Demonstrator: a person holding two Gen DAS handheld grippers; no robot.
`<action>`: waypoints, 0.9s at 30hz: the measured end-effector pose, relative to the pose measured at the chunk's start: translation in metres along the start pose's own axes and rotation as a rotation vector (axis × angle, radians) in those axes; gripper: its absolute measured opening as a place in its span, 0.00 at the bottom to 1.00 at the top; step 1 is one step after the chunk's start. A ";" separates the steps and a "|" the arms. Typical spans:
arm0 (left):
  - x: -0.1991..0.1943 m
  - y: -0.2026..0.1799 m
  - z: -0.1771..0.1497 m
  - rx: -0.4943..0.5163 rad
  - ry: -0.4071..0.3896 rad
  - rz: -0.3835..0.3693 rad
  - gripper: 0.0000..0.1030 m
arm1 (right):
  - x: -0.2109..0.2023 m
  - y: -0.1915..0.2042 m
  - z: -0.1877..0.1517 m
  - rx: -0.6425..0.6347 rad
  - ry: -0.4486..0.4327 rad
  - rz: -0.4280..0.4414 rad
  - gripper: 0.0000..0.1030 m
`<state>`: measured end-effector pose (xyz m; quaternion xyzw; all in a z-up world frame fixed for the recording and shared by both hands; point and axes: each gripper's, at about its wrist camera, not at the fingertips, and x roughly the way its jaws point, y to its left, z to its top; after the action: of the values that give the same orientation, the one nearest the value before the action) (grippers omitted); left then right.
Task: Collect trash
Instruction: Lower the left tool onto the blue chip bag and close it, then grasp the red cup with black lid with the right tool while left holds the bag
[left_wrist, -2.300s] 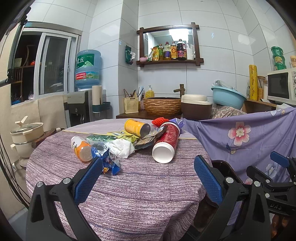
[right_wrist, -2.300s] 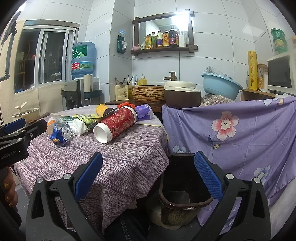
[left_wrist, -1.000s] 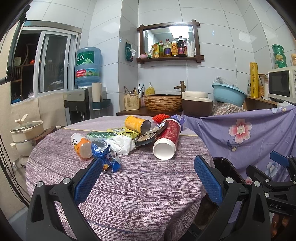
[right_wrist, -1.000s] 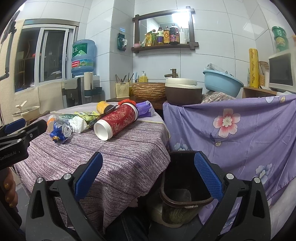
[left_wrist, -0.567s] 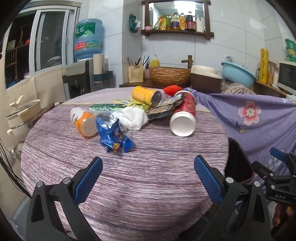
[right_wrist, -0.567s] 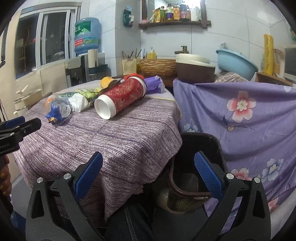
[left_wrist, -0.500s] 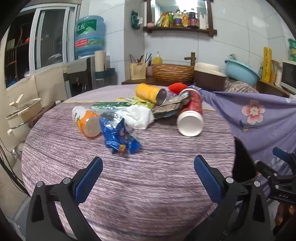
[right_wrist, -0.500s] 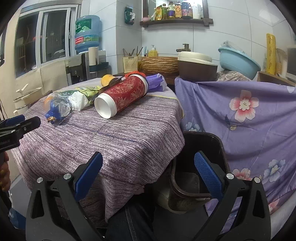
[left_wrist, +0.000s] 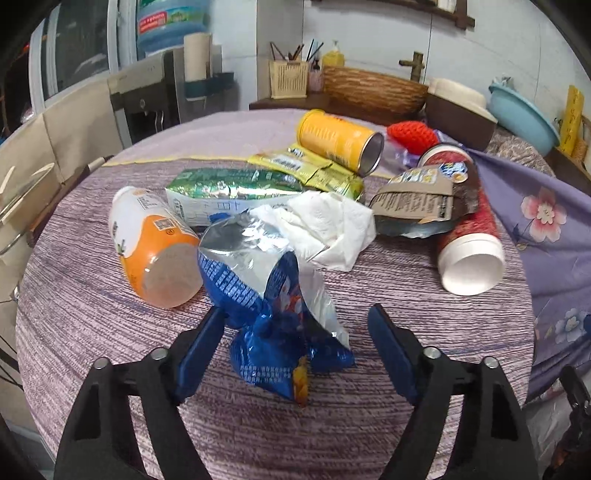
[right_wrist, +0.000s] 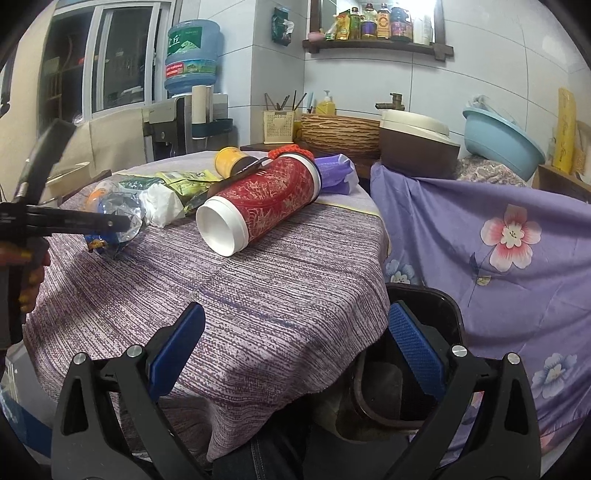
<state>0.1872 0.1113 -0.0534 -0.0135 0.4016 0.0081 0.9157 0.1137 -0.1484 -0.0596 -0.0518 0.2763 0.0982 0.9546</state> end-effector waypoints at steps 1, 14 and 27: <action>0.003 0.001 0.000 -0.001 0.008 0.004 0.72 | 0.001 0.000 0.001 -0.003 0.001 -0.002 0.95; -0.005 0.017 -0.002 -0.053 -0.030 -0.034 0.28 | 0.025 0.010 0.027 -0.028 0.012 0.047 0.95; -0.031 0.020 -0.016 -0.085 -0.102 -0.076 0.28 | 0.055 0.005 0.057 0.060 0.081 0.136 0.95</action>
<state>0.1535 0.1304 -0.0417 -0.0669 0.3532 -0.0089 0.9331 0.1875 -0.1264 -0.0412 -0.0083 0.3202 0.1525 0.9350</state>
